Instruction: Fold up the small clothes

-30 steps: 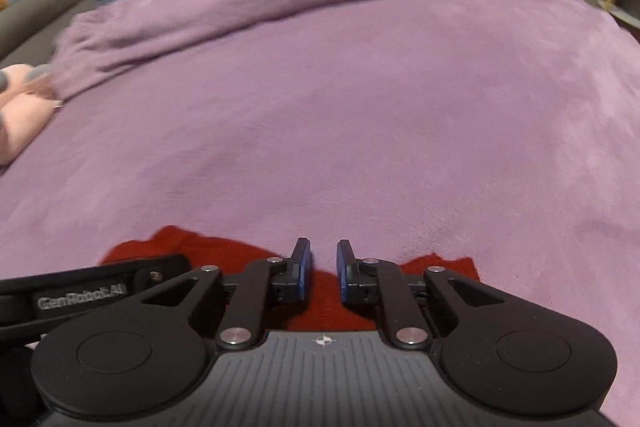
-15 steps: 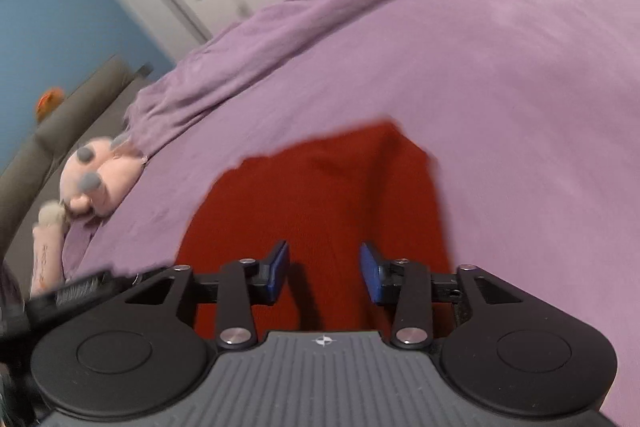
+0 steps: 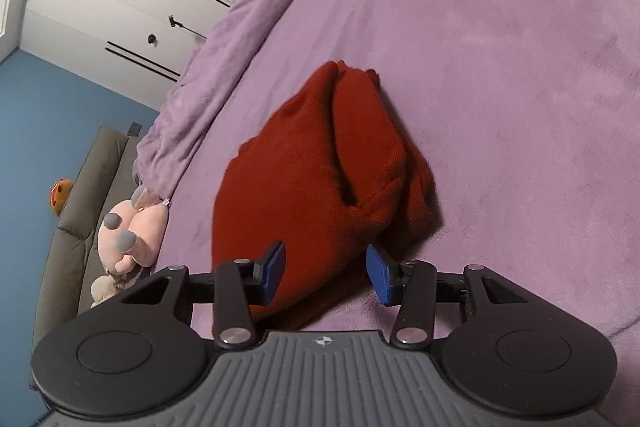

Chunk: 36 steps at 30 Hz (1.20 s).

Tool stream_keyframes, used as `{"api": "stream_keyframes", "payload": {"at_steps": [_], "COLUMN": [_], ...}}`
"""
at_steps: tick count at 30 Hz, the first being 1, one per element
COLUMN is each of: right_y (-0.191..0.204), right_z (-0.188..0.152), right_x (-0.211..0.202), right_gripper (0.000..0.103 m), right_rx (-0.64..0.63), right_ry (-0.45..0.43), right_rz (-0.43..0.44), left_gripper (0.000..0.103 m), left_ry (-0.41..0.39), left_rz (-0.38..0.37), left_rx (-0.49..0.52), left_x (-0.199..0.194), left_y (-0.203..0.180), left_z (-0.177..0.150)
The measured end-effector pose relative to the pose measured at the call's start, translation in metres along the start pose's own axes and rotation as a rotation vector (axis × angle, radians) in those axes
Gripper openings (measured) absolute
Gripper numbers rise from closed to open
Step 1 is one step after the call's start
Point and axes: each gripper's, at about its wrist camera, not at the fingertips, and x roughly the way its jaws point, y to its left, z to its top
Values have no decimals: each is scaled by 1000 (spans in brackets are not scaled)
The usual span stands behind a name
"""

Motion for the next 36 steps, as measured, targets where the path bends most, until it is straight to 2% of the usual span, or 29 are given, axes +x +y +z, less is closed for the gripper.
{"api": "stream_keyframes", "payload": {"at_steps": [3,5,7,10,11,12,14,20,25,27,28,29,31,33,36], "right_y": [-6,-6,-7,-27,-28,-26,-13,18,25,28,31,33,38,44,63], "right_z": [0,1,3,7,9,11,11,1,-5,-6,-6,-5,-1,4,6], "right_x": [20,25,26,16,13,11,12,21,18,9,2,-5,-17,-17,3], "right_gripper": [35,11,8,7,7,7,7,8,9,18,27,28,28,28,28], "right_rx": [65,80,110,289,288,234,49,-226,-360,-401,-424,-448,-474,-486,-550], "right_ry": [23,43,70,49,36,27,27,19,9,-7,-27,-53,-103,-122,-106], "right_rz": [20,22,63,246,229,166,-4,-128,-189,-236,-264,-274,-265,-219,-212], "left_gripper": [76,75,75,75,75,75,75,75,75,75,74,70,70,72,74], "left_ry": [19,21,22,20,22,25,35,46,59,66,63,50,8,-26,-45], "left_rz": [14,25,32,50,47,44,47,45,32,37,66,112,182,164,87], "left_rx": [-10,7,10,-7,-19,-31,-32,-56,-80,-90,-90,-86,-73,-79,-73], "left_x": [-1,-3,-6,-11,-12,-13,-13,-16,-22,-28,-33,-39,-51,-58,-55], "left_y": [-1,-2,0,6,8,10,10,14,21,26,29,32,38,38,24], "left_z": [-1,0,0,1,1,1,-1,0,0,1,2,3,10,20,32]}}
